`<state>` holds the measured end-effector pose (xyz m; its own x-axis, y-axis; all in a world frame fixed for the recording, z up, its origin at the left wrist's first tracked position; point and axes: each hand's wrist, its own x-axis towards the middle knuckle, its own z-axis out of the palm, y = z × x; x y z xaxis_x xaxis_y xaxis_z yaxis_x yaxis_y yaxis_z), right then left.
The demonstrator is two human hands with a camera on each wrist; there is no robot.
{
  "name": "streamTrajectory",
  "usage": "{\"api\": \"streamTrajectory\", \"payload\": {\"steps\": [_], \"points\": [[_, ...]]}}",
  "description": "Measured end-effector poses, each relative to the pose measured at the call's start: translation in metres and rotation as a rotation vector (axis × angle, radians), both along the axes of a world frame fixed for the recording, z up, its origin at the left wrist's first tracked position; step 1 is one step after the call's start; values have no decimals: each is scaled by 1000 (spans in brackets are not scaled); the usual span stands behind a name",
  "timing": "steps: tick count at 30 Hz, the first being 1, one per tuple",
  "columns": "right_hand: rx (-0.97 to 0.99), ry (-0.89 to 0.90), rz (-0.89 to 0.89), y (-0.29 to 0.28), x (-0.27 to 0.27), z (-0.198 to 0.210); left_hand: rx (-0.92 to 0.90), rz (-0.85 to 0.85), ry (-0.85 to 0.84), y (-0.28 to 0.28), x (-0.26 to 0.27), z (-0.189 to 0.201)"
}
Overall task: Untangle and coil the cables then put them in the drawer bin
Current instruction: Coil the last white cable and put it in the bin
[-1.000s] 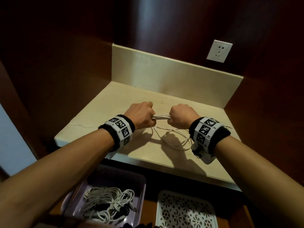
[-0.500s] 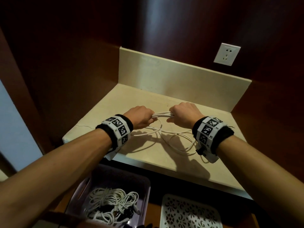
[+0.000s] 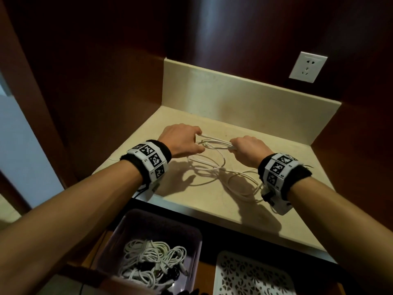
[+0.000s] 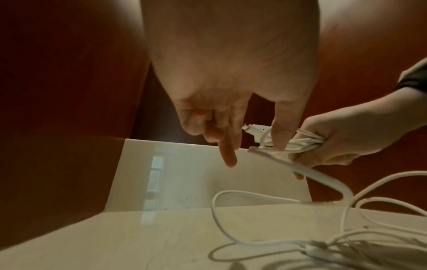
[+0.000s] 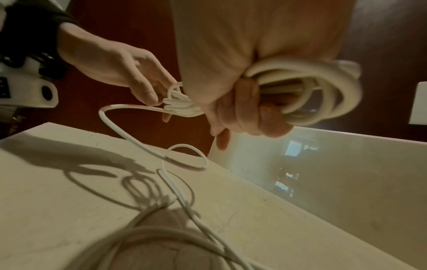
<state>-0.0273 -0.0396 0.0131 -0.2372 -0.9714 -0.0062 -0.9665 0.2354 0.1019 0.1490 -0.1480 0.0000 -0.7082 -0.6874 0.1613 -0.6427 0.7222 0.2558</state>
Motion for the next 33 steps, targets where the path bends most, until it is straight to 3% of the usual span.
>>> {"api": "streamTrajectory", "payload": {"steps": [4,10,15,20,23,28,33], "points": [[-26,48,15,-1,-1,4,286,-6,56,1,-5,3],[-46,88,27,-1,7,1,834,23,446,11,-10,5],[-50,61,71,-2,6,-7,938,68,525,14,-14,6],[21,-225,114,-6,8,-11,974,104,572,14,-15,2],[87,-352,38,-6,10,-13,981,110,595,15,-14,2],[94,-172,73,-6,10,-10,887,55,504,14,-10,5],[142,-55,156,-4,14,-3,198,-133,-70,15,-7,13]]}}
